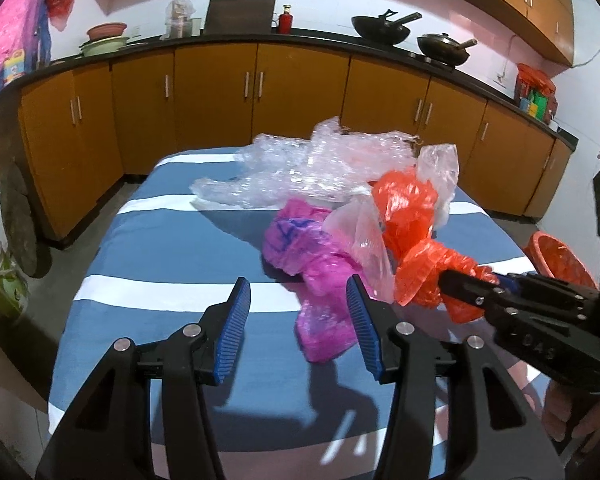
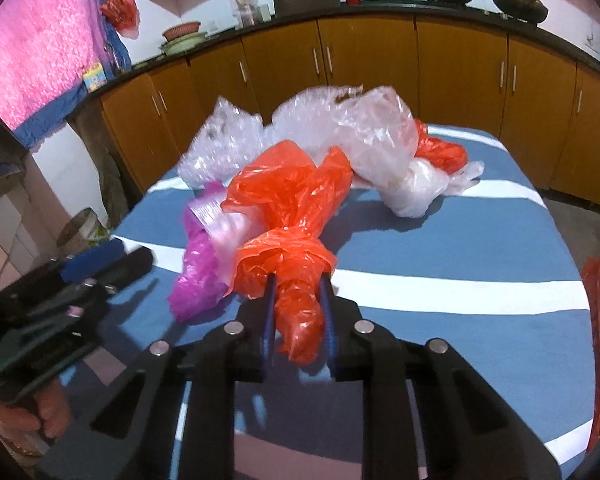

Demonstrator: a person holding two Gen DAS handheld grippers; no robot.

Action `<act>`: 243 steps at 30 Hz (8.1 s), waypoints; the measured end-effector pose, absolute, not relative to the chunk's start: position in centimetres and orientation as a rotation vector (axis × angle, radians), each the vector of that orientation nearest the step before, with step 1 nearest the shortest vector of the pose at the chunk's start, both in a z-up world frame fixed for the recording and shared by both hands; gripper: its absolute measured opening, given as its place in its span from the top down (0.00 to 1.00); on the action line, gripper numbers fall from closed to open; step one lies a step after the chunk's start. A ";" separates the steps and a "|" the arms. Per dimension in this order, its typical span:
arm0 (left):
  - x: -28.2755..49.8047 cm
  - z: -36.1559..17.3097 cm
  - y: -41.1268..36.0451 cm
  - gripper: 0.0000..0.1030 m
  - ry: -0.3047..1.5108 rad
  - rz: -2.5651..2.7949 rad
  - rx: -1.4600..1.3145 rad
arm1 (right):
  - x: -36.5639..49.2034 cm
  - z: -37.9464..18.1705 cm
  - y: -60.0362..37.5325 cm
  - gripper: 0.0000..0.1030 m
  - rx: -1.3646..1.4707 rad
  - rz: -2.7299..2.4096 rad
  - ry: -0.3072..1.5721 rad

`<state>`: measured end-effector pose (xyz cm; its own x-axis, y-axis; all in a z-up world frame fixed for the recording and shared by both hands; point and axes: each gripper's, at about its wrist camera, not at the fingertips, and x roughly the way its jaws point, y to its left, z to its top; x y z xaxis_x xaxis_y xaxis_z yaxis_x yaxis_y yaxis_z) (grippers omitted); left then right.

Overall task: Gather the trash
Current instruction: 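Grasp the pink bag with the left tool while the right tool grasps a red bag, then lift the pink bag with the left tool while the right tool carries the red bag toward the wastebasket, then carry both bags over the orange wastebasket and open both tools to drop them, then grasp the bubble wrap with the left tool while the right tool grasps a clear bag, then carry the bubble wrap and clear bag over the wastebasket and open both tools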

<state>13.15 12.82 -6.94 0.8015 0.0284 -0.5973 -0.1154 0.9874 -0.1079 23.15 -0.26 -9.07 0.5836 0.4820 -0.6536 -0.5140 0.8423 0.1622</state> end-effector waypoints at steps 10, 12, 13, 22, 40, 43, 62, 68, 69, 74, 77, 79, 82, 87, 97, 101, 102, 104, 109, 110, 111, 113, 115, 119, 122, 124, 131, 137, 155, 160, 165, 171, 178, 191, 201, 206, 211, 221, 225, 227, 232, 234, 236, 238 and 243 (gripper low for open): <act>13.6 -6.8 11.7 0.51 0.648 0.059 -0.139 | 20.8 -5.4 -4.1 0.81 0.048 0.631 0.640; 13.9 -6.9 11.4 0.51 0.656 0.050 -0.142 | 20.8 -4.6 -5.0 0.81 0.064 0.612 0.615; 14.0 -6.9 11.3 0.51 0.659 0.048 -0.143 | 21.0 -4.3 -5.3 0.81 0.071 0.598 0.604; 16.6 -8.2 10.5 0.51 0.744 0.078 -0.132 | 22.6 -4.1 -9.7 0.81 0.128 0.451 0.596; 14.5 -8.6 14.6 0.87 0.791 0.116 -0.214 | 22.8 -4.7 -11.4 0.81 0.146 0.363 0.620; 12.9 -8.3 15.4 0.87 0.789 0.105 -0.215 | 22.6 -4.4 -11.4 0.81 0.144 0.359 0.619; 8.2 -2.1 12.5 0.87 0.633 -0.065 -0.192 | 20.2 -2.4 -12.9 0.81 0.153 0.339 0.576; 9.8 -0.1 10.8 0.87 0.576 -0.083 -0.160 | 19.2 -1.8 -14.4 0.81 0.159 0.314 0.557; 10.2 0.3 10.3 0.87 0.566 -0.088 -0.157 | 19.0 -1.7 -14.9 0.81 0.160 0.306 0.552; 11.8 1.8 7.9 0.87 0.517 -0.126 -0.138 | 18.3 -1.0 -17.1 0.81 0.170 0.259 0.534; 12.7 2.4 6.2 0.87 0.496 -0.156 -0.127 | 18.0 -0.7 -18.7 0.81 0.177 0.225 0.523; 13.1 2.6 5.3 0.87 0.491 -0.176 -0.123 | 17.8 -0.7 -19.7 0.81 0.179 0.203 0.518; 14.0 2.9 3.3 0.87 0.487 -0.216 -0.122 | 17.6 -0.7 -21.4 0.81 0.183 0.165 0.511; 14.9 2.8 0.4 0.87 0.485 -0.276 -0.117 | 17.1 -1.1 -24.2 0.81 0.191 0.098 0.506; 17.1 2.4 -5.8 0.87 0.510 -0.385 -0.110 | 16.9 -1.9 -29.5 0.81 0.192 -0.018 0.507; 18.0 2.1 -9.2 0.87 0.520 -0.436 -0.084 | 17.2 -2.3 -31.3 0.81 0.193 -0.059 0.510; 18.1 2.0 -10.0 0.87 0.522 -0.447 -0.078 | 17.3 -2.4 -31.7 0.81 0.193 -0.071 0.511; 18.5 1.7 -11.5 0.87 0.529 -0.469 -0.062 | 17.4 -2.7 -32.3 0.81 0.197 -0.087 0.513; 19.3 0.5 -15.1 0.87 0.553 -0.519 -0.019 | 18.2 -3.6 -34.2 0.81 0.220 -0.133 0.522; 19.6 0.1 -15.9 0.87 0.561 -0.530 -0.009 | 18.4 -3.9 -34.7 0.81 0.227 -0.142 0.526; 19.9 -0.1 -16.6 0.87 0.569 -0.538 0.000 | 18.6 -4.1 -35.1 0.81 0.235 -0.151 0.530; 20.3 -0.7 -17.8 0.87 0.583 -0.555 0.018 | 19.0 -4.5 -35.6 0.81 0.247 -0.163 0.536; 20.6 -1.3 -19.0 0.87 0.596 -0.571 0.032 | 19.4 -5.0 -36.3 0.81 0.256 -0.173 0.543; 21.1 -2.1 -20.7 0.87 0.613 -0.594 0.050 | 20.0 -5.6 -37.2 0.81 0.258 -0.184 0.551; 21.4 -2.5 -21.7 0.87 0.624 -0.610 0.056 | 20.3 -5.9 -37.7 0.81 0.259 -0.190 0.553; 21.6 -2.8 -22.4 0.87 0.631 -0.621 0.063 | 20.6 -6.1 -38.2 0.81 0.266 -0.196 0.553; 22.4 -4.3 -23.7 0.61 0.671 -0.623 0.070 | 21.6 -7.0 -39.2 0.71 0.301 -0.206 0.564; 22.8 -5.0 -23.5 0.57 0.695 -0.599 0.055 | 21.2 -7.7 -39.7 0.68 0.312 -0.220 0.578; 18.9 -3.2 -12.0 0.46 0.646 -0.419 0.004 | 21.4 -5.6 -33.9 0.68 0.260 -0.116 0.584; 17.2 -2.6 -6.2 0.44 0.617 -0.309 -0.022 | 22.3 -5.0 -29.8 0.67 0.226 -0.032 0.601; 15.9 -2.9 0.7 0.44 0.607 -0.143 -0.025 | 23.3 -4.8 -24.7 0.63 0.190 0.078 0.629; 15.2 -4.2 9.4 0.44 0.630 0.062 -0.086 | 24.6 -5.2 -17.3 0.60 0.143 0.208 0.661; 14.3 -5.3 15.4 0.43 0.640 0.188 -0.140 | 26.6 -6.0 -8.4 0.57 0.087 0.354 0.693; 14.3 -6.5 20.7 0.42 0.639 0.260 -0.212 | 29.7 -8.5 -0.1 0.39 -0.082 0.370 0.667; 15.0 -7.3 20.9 0.42 0.648 0.246 -0.235 | 31.0 -8.8 1.9 0.60 -0.134 0.376 0.650; 15.6 -7.4 20.5 0.42 0.659 0.228 -0.243 | 31.5 -9.1 1.9 0.92 -0.129 0.383 0.676; 16.4 -7.6 20.0 0.42 0.678 0.200 -0.247 | 30.4 -8.8 0.7 0.97 -0.087 0.412 0.680; 19.9 -8.8 20.3 0.42 0.766 0.143 -0.318 | 27.4 -7.7 -2.1 0.98 -0.025 0.420 0.667; 21.1 -9.0 20.2 0.45 0.795 0.117 -0.353 | 27.3 -7.3 -2.5 0.98 -0.022 0.410 0.665; 21.6 -9.3 19.9 0.57 0.813 0.111 -0.336 | 27.4 -7.3 -2.7 0.98 -0.023 0.407 0.666; 21.5 -9.6 19.3 0.76 0.825 0.109 -0.297 | 27.2 -7.4 -3.0 0.98 -0.027 0.400 0.666; 21.1 -9.6 19.3 0.81 0.820 0.114 -0.287 | 27.1 -7.3 -3.2 0.98 -0.026 0.396 0.665; 20.7 -9.5 19.1 0.85 0.813 0.123 -0.267 | 27.0 -7.1 -3.3 0.98 -0.025 0.392 0.663; 20.5 -9.2 19.0 0.86 0.808 0.131 -0.241 | 26.9 -6.9 -3.4 0.98 -0.025 0.388 0.660; 19.5 -8.3 19.0 0.88 0.792 0.148 -0.208 | 26.3 -6.2 -4.0 0.98 -0.021 0.376 0.649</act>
<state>19.47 19.00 -8.29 0.6934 0.0542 -0.7186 -0.2096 0.9692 -0.1291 26.35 -4.03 -6.16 0.7321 0.3350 -0.5931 -0.3477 0.9325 0.0975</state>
